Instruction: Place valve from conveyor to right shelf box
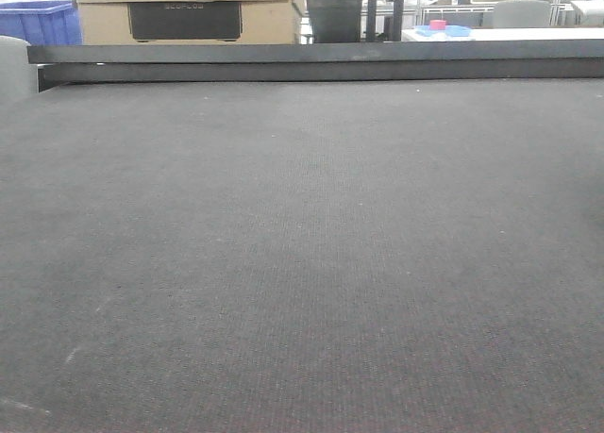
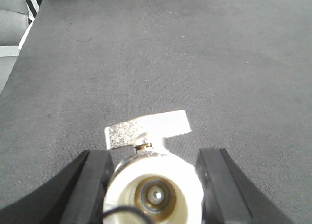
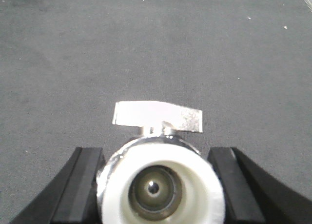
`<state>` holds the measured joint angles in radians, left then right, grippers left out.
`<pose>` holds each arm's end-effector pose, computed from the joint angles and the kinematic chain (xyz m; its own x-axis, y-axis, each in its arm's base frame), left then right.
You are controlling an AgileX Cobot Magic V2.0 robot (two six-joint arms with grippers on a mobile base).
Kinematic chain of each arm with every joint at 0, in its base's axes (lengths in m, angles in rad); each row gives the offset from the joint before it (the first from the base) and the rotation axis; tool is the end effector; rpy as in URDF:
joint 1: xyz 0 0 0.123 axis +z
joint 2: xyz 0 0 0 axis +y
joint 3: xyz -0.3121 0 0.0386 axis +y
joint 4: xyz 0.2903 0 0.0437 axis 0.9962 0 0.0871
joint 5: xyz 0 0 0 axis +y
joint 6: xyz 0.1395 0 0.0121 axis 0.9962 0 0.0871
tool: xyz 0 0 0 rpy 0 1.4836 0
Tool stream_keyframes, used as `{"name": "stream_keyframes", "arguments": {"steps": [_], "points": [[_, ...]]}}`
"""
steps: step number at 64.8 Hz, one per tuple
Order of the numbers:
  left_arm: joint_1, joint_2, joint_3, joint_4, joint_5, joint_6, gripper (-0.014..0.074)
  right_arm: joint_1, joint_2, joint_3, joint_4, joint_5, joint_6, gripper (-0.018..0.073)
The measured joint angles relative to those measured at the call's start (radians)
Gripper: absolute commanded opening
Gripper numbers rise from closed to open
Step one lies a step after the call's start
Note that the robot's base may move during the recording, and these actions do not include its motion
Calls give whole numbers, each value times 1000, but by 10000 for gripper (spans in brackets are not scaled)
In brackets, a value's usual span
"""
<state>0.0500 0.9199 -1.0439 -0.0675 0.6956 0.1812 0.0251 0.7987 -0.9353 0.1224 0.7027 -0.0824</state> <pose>0.2481 0.0063 0.4089 -0.4617 0.1059 -0.8807 0.0483 0.9944 0.0943 0.2153 0.0165 0.3924 -0.4584 -0.0003 -0.8887 -0.0900 0.9949 0.0461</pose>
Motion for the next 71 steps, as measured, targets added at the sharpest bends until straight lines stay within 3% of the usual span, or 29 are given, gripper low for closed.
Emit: {"name": "stream_keyframes", "arguments": {"steps": [71], "points": [[0, 0, 0, 2, -2, -2, -111, 0, 0, 0, 0, 0, 0, -162]]}}
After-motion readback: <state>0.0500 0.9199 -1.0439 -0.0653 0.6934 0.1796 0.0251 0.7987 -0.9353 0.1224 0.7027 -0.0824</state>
